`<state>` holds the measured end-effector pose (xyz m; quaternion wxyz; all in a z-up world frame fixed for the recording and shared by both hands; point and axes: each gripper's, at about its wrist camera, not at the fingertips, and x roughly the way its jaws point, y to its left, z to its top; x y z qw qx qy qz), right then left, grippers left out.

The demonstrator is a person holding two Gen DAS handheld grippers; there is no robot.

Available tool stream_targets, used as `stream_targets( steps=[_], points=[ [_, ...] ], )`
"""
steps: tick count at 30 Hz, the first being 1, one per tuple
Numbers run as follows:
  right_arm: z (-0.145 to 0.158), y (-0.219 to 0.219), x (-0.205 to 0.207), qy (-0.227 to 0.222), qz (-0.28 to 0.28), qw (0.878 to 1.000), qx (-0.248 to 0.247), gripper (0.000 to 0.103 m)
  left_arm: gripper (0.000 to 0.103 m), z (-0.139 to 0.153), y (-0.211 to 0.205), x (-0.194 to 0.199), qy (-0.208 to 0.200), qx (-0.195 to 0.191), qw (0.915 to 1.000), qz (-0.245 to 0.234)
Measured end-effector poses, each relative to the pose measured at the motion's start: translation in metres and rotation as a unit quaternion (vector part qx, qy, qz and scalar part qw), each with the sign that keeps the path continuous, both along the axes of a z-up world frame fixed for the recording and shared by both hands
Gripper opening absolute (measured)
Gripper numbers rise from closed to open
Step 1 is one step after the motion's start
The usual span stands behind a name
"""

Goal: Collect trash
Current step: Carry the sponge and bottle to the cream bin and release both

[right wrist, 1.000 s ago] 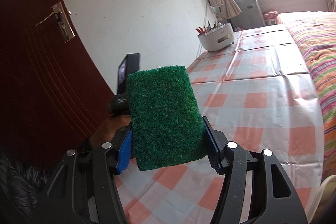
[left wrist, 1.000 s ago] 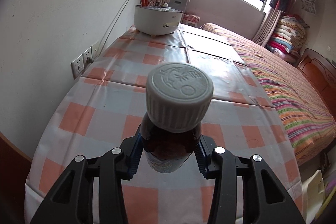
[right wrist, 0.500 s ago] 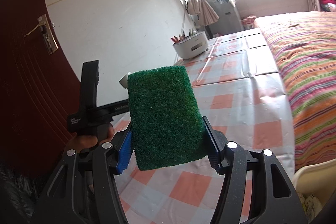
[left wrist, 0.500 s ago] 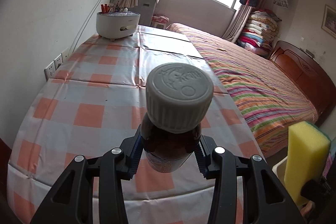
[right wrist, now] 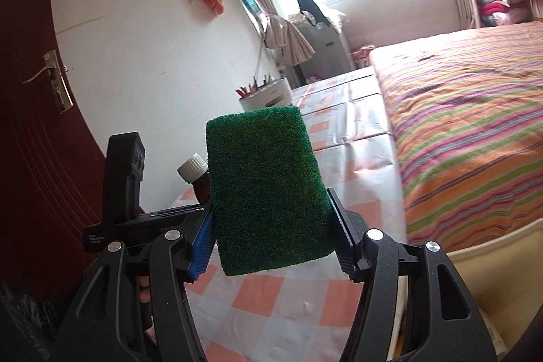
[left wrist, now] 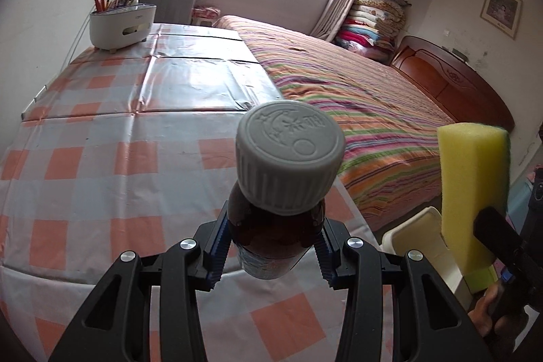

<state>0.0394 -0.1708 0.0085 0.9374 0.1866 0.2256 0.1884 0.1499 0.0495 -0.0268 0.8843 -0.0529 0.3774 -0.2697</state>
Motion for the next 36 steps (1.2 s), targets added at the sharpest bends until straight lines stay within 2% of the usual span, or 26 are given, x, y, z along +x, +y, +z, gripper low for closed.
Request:
stream_targets(
  steps=[9, 15, 25, 36],
  points=[
    [-0.016, -0.039, -0.023, 0.013, -0.056, 0.998, -0.023, 0.058, 0.043, -0.006, -0.050, -0.025, 0.015, -0.011, 0.9974, -0.069],
    [-0.022, -0.071, -0.034, 0.024, -0.099, 0.995, -0.019, 0.058, 0.043, -0.007, -0.080, -0.046, 0.019, -0.010, 0.9936, -0.111],
    [-0.052, -0.122, -0.056, 0.073, -0.197, 0.978, -0.006, 0.058, 0.043, -0.010, -0.125, -0.075, 0.017, 0.006, 0.9857, -0.168],
    [-0.052, -0.122, -0.070, 0.085, -0.241, 0.967, -0.005, 0.060, 0.043, -0.012, -0.154, -0.088, 0.017, 0.014, 0.9806, -0.195]
  ],
)
